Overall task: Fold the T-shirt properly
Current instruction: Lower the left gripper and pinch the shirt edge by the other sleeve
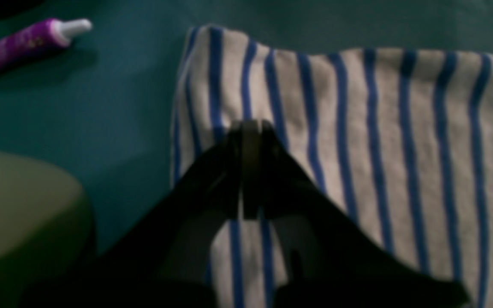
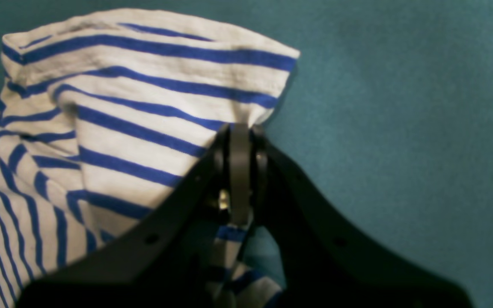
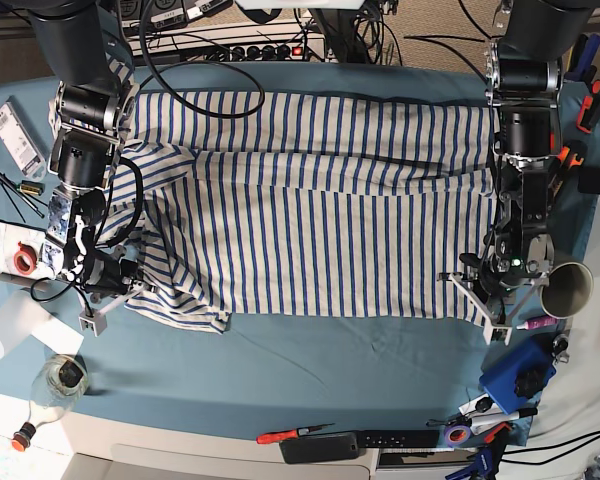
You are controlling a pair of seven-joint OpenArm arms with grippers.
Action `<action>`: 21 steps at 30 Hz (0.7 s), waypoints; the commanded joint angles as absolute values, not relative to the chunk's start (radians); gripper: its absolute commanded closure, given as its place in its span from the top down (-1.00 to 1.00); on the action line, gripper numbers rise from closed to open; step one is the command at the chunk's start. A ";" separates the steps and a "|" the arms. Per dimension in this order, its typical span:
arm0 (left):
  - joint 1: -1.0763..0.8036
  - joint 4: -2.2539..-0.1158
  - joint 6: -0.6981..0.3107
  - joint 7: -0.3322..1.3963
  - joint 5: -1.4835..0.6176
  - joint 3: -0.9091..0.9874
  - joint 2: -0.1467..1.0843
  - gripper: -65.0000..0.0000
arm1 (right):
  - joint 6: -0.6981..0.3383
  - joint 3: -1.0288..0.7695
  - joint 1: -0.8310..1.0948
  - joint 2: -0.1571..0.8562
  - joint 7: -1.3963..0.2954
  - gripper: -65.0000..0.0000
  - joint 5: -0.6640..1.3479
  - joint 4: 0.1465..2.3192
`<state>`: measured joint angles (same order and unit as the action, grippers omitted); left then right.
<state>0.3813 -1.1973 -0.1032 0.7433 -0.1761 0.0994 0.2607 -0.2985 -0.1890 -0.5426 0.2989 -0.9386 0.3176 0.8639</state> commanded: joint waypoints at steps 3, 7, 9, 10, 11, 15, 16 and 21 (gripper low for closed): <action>0.434 -1.213 -0.105 0.725 -0.183 0.102 0.266 -0.92 | -0.295 -0.191 -0.568 0.313 -0.941 -1.00 0.313 0.875; 0.442 -1.213 -0.105 0.725 -0.183 0.102 0.266 -0.33 | -0.295 -0.191 -0.568 0.313 -0.942 -1.00 0.313 0.875; 0.443 -1.213 -0.105 0.724 -0.183 0.102 0.266 -0.31 | -0.295 -0.191 -0.568 0.313 -0.942 -1.00 0.313 0.875; 0.443 -1.213 -0.105 0.722 -0.183 0.102 0.266 -0.31 | -0.295 -0.191 -0.568 0.313 -0.942 -1.00 0.313 0.875; 0.443 -1.213 -0.105 0.712 -0.179 0.102 0.266 -0.31 | -0.295 -0.191 -0.568 0.313 -0.943 -1.00 0.313 0.875; 0.446 -1.213 -0.105 0.659 -0.093 0.102 0.266 -0.31 | -0.295 -0.191 -0.568 0.313 -0.944 -1.00 0.313 0.875; 0.447 -1.213 -0.105 0.660 -0.072 0.102 0.266 -0.31 | -0.295 -0.191 -0.568 0.313 -0.945 -1.00 0.313 0.875; 0.449 -1.213 -0.116 0.651 -0.008 0.102 0.266 -0.31 | -0.295 -0.191 -0.568 0.313 -0.945 -1.00 0.313 0.875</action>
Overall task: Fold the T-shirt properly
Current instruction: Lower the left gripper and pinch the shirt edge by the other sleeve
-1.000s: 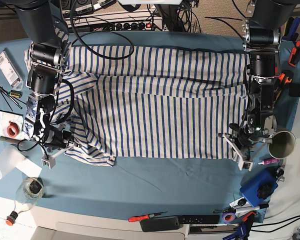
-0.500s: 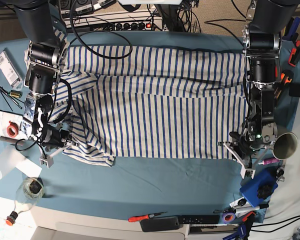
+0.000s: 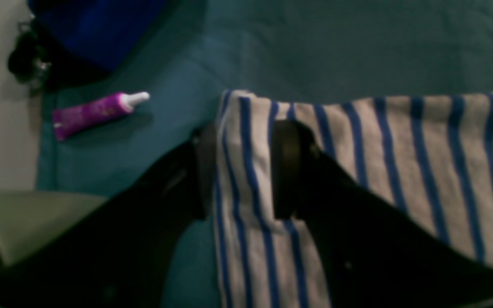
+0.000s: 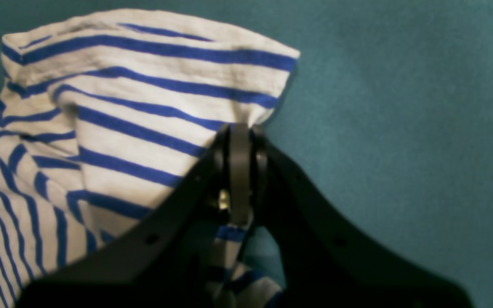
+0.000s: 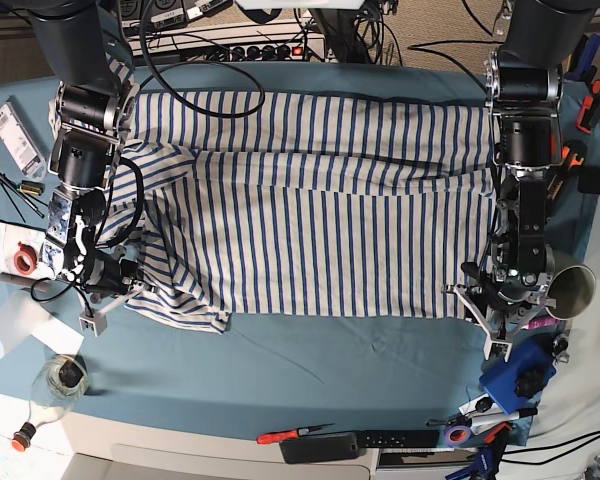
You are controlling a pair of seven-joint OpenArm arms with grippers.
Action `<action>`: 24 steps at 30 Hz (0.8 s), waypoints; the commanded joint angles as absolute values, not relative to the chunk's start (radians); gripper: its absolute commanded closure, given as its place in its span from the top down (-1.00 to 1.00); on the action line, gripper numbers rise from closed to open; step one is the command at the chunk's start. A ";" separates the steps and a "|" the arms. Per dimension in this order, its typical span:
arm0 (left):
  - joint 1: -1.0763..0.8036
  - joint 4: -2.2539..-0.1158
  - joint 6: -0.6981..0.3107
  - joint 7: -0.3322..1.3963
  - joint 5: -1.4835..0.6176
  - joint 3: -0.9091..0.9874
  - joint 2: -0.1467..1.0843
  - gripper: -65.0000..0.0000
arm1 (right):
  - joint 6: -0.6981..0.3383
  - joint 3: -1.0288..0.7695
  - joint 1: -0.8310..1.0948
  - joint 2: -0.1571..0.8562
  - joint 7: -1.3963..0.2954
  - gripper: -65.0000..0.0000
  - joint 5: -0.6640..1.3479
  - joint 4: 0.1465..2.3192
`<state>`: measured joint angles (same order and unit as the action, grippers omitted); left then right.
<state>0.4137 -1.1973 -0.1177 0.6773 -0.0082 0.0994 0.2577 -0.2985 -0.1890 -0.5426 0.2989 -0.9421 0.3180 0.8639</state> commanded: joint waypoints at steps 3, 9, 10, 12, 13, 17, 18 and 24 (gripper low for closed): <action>0.449 -1.213 -0.183 0.613 0.026 0.100 0.266 -0.31 | -0.295 -0.191 -0.568 0.313 -0.945 -1.00 0.313 0.875; 0.449 -1.213 -0.231 0.594 0.035 0.100 0.266 -0.31 | -0.295 -0.191 -0.568 0.313 -0.946 -1.00 0.313 0.875; 0.449 -1.213 -0.230 0.594 0.047 0.100 0.265 -0.31 | -0.295 -0.191 -0.568 0.313 -0.946 -1.00 0.313 0.875; 0.449 -1.213 -0.230 0.593 0.083 0.100 0.265 -0.31 | -0.295 -0.191 -0.567 0.313 -0.946 -1.00 0.313 0.875; 0.449 -1.213 -0.230 0.593 0.097 0.100 0.266 -0.31 | -0.295 -0.191 -0.568 0.313 -0.946 -1.00 0.313 0.875; 0.448 -1.212 -0.231 0.594 0.104 0.100 0.265 -0.31 | -0.295 -0.191 -0.568 0.313 -0.947 -1.00 0.313 0.875; 0.448 -1.211 -0.231 0.594 0.105 0.100 0.266 -0.31 | -0.295 -0.191 -0.568 0.313 -0.950 -1.00 0.313 0.875; 0.448 -1.205 -0.298 0.582 0.105 0.100 0.264 -0.21 | -0.295 -0.191 -0.567 0.313 -0.955 -1.00 0.313 0.875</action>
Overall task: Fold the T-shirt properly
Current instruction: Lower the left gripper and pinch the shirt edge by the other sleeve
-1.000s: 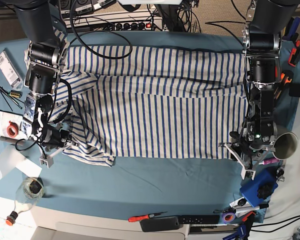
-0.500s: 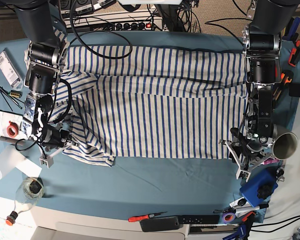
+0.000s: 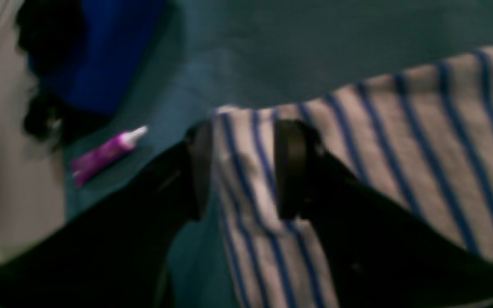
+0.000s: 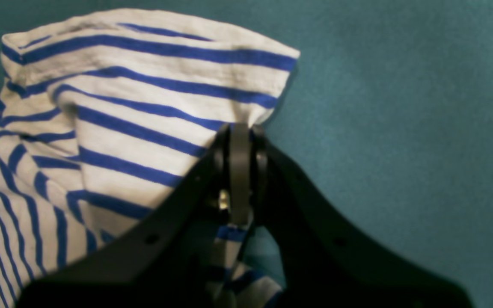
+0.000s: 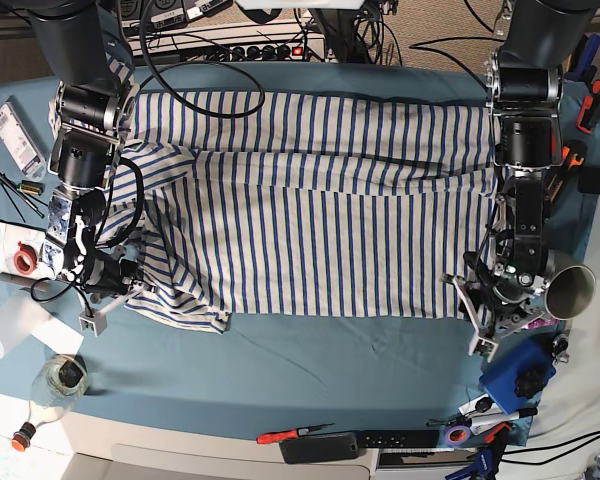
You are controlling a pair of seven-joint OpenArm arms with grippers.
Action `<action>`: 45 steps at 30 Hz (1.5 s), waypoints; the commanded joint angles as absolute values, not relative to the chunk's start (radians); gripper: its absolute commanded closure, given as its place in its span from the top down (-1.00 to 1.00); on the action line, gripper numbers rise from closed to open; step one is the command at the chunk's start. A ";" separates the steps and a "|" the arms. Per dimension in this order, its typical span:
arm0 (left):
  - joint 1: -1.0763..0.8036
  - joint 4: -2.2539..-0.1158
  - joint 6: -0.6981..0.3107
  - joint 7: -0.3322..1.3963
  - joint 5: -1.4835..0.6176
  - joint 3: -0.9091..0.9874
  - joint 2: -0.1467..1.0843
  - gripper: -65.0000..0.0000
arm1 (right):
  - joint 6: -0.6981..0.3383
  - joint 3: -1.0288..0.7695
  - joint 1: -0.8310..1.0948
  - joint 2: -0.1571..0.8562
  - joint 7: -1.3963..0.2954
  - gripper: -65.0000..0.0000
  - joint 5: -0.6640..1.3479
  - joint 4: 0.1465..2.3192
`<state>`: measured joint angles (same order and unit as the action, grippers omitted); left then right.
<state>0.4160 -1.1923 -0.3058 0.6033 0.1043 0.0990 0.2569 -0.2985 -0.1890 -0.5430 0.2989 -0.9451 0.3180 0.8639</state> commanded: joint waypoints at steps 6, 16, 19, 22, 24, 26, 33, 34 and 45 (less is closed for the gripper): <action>0.448 -1.112 -0.278 0.543 0.148 0.100 0.245 -0.17 | -0.295 -0.191 -0.567 0.313 -0.962 -1.00 0.313 0.875; 0.454 -1.047 -0.186 0.496 0.210 0.100 0.244 -0.17 | -0.323 -0.191 -0.567 0.313 -0.970 -1.00 0.313 0.875; 0.469 -1.047 -0.164 0.498 0.210 0.100 0.245 -0.17 | -0.324 -0.191 -0.567 0.313 -0.972 -1.00 0.313 0.875; 0.489 -1.047 -0.165 0.501 0.210 0.100 0.245 -0.17 | -0.324 -0.191 -0.567 0.313 -0.972 -1.00 0.313 0.875; 0.499 -1.047 -0.165 0.501 0.210 0.100 0.244 -0.17 | -0.324 -0.191 -0.567 0.313 -0.973 -1.00 0.313 0.875; 0.501 -1.047 -0.165 0.501 0.210 0.100 0.245 -0.17 | -0.324 -0.191 -0.567 0.313 -0.974 -1.00 0.313 0.875; 0.493 -1.047 -0.164 0.508 0.210 0.100 0.245 -0.17 | -0.324 -0.191 -0.567 0.313 -0.976 -1.00 0.313 0.875; 0.493 -1.047 -0.164 0.508 0.210 0.100 0.245 -0.17 | -0.324 -0.191 -0.567 0.313 -0.976 -1.00 0.313 0.875; 0.502 -0.924 -0.135 0.505 0.209 0.100 0.245 -0.17 | -0.324 -0.191 -0.567 0.313 -0.976 -1.00 0.313 0.875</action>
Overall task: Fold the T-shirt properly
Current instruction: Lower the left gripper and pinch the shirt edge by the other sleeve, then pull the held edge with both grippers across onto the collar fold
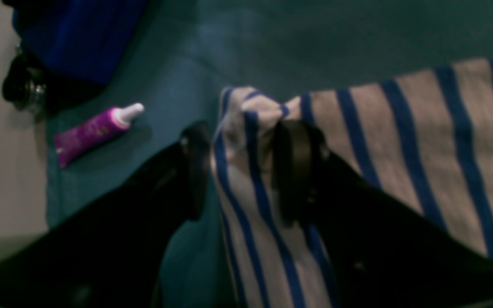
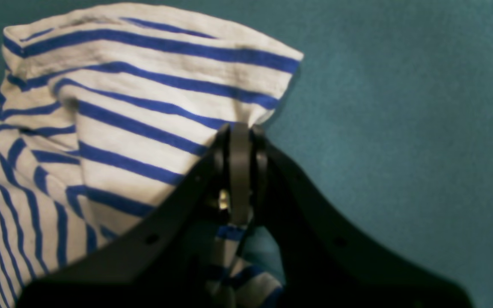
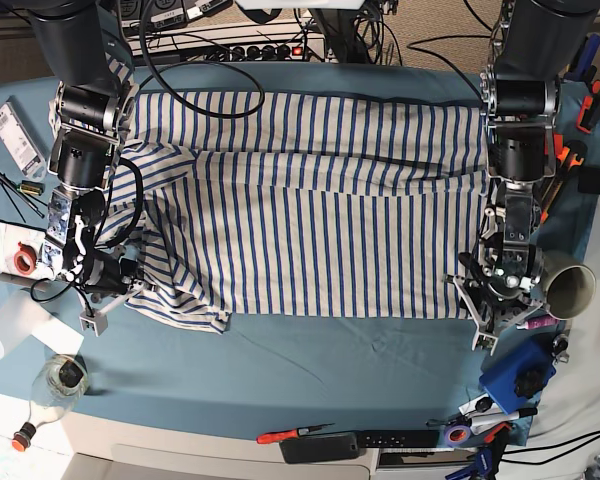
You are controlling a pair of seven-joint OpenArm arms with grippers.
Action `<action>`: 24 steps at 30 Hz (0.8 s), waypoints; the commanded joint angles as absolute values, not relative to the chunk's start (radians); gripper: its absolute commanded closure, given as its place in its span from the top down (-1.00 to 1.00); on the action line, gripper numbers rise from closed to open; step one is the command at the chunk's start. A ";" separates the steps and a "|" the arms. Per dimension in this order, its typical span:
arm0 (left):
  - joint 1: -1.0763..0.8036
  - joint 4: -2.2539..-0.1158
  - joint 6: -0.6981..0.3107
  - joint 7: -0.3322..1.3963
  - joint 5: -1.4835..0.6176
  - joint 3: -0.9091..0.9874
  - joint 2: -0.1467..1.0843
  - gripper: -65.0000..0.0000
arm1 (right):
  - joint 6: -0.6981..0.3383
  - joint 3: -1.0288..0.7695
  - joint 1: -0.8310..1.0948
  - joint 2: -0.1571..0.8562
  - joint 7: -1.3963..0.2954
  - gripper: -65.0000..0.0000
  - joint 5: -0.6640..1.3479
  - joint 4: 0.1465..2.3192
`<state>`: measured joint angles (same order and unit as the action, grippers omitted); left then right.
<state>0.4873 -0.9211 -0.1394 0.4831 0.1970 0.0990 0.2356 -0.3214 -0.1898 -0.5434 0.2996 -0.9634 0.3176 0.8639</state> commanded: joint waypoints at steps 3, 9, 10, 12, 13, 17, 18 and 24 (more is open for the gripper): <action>0.501 -0.903 -0.120 0.505 0.209 0.100 0.245 -0.18 | -0.324 -0.191 -0.567 0.313 -0.975 -1.00 0.313 0.875; 0.502 -0.903 -0.120 0.541 0.208 0.100 0.244 -0.94 | -0.324 -0.191 -0.568 0.314 -0.972 -1.00 0.313 0.875; 0.502 -0.903 -0.121 0.554 0.205 0.100 0.244 -1.00 | -0.324 -0.191 -0.568 0.315 -0.968 -1.00 0.313 0.875; 0.502 -0.903 -0.131 0.574 0.206 0.100 0.245 -1.00 | -0.324 -0.191 -0.568 0.317 -0.957 -1.00 0.313 0.878; 0.503 -0.904 -0.131 0.583 0.206 0.100 0.245 -1.00 | -0.324 -0.191 -0.568 0.319 -0.955 -1.00 0.316 0.881; 0.514 -0.929 -0.125 0.641 0.206 0.101 0.250 -1.00 | -0.324 -0.192 -0.568 0.336 -0.962 -1.00 0.324 0.922; 0.519 -0.942 -0.118 0.658 0.206 0.100 0.250 -1.00 | -0.324 -0.192 -0.568 0.343 -0.965 -1.00 0.325 0.935; 0.551 -1.041 -0.104 0.778 0.157 0.101 0.252 -1.00 | -0.321 -0.192 -0.568 0.369 -0.995 -1.00 0.350 1.023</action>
